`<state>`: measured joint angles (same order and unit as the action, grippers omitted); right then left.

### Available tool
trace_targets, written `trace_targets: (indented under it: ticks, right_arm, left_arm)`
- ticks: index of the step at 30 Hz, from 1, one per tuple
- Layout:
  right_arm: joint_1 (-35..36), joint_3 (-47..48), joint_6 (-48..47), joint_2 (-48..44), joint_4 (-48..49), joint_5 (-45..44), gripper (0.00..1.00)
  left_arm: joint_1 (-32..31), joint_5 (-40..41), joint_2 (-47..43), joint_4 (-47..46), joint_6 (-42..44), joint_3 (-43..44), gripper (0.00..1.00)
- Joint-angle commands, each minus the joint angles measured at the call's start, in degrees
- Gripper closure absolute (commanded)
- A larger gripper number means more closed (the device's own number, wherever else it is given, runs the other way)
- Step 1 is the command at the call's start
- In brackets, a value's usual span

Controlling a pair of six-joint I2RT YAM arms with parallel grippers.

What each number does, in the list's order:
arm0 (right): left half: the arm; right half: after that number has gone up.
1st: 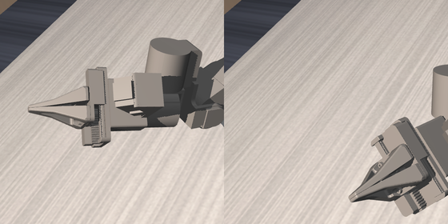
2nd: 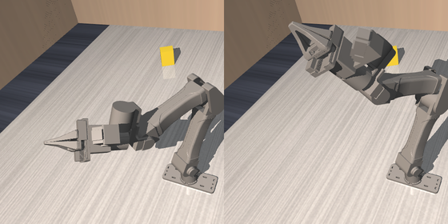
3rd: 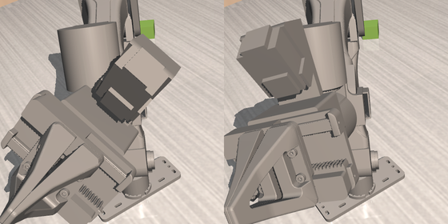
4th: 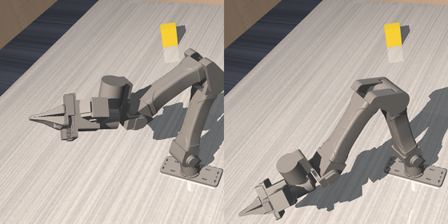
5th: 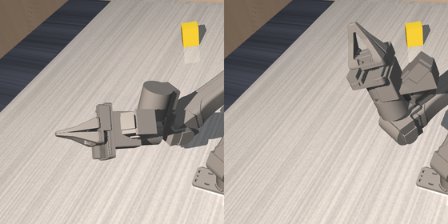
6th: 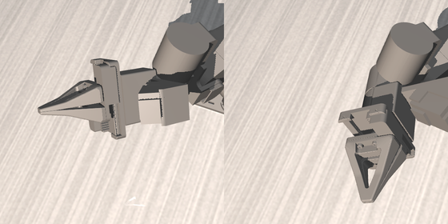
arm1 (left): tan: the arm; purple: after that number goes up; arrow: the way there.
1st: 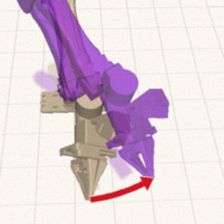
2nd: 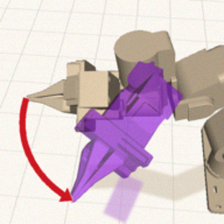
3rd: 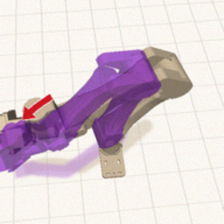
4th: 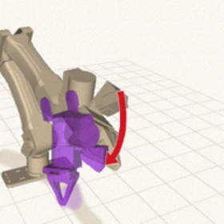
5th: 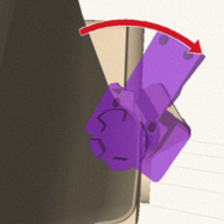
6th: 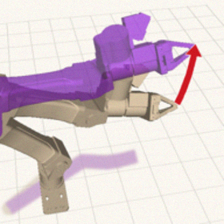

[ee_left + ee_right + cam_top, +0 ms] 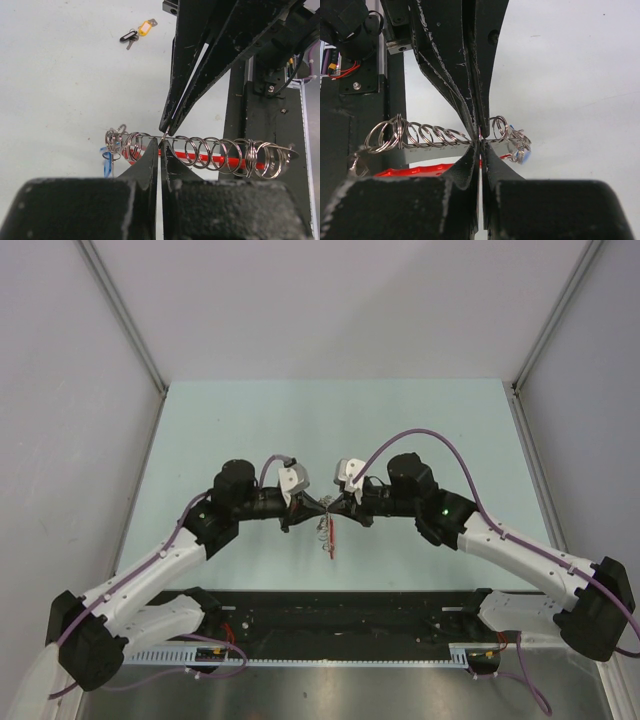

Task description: Put the keys on the keyring

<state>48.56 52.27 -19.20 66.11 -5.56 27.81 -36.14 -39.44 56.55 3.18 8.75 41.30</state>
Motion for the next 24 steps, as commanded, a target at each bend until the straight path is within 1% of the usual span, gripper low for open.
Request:
trace_targets:
  ticks: [1, 4, 5, 8, 10, 16, 22, 24]
  right_arm:
    - [1.0, 0.5, -0.3, -1.9, 3.5, 1.5, 1.00]
    - [1.3, 0.5, -0.6, -1.7, 3.4, 1.8, 1.00]
    - [1.5, 0.6, -0.7, -1.6, 3.4, 1.8, 1.00]
    - [1.8, 0.5, -0.9, -1.8, 3.5, 1.7, 1.00]
    - [2.0, 0.5, -1.0, -1.9, 3.5, 1.7, 1.00]
    - [2.2, 0.5, -1.1, -2.0, 3.5, 2.2, 1.00]
    - [2.7, 0.6, -1.6, -1.4, 3.3, 3.0, 1.00]
    - [2.9, 0.8, -1.9, -1.2, 3.0, 3.2, 1.00]
  left_arm:
    - [-0.2, -2.0, -1.7, -5.5, -1.4, -1.7, 1.00]
    - [-0.2, -4.4, -1.1, -5.7, -2.0, -1.5, 1.00]
    - [-0.2, -5.5, -0.8, -5.8, -2.0, -1.4, 0.96]
    - [-0.2, -8.7, 0.1, -5.6, -2.0, -0.9, 0.90]
    - [-0.2, -9.4, 0.7, -4.8, -1.7, -0.4, 0.90]
    - [-0.7, -8.6, 0.7, -3.8, -1.0, -0.1, 0.90]
    - [-0.9, -9.2, 0.7, -4.1, -0.9, -0.2, 0.84]
    - [-0.9, -9.8, 0.9, -4.1, -0.8, -0.1, 0.83]
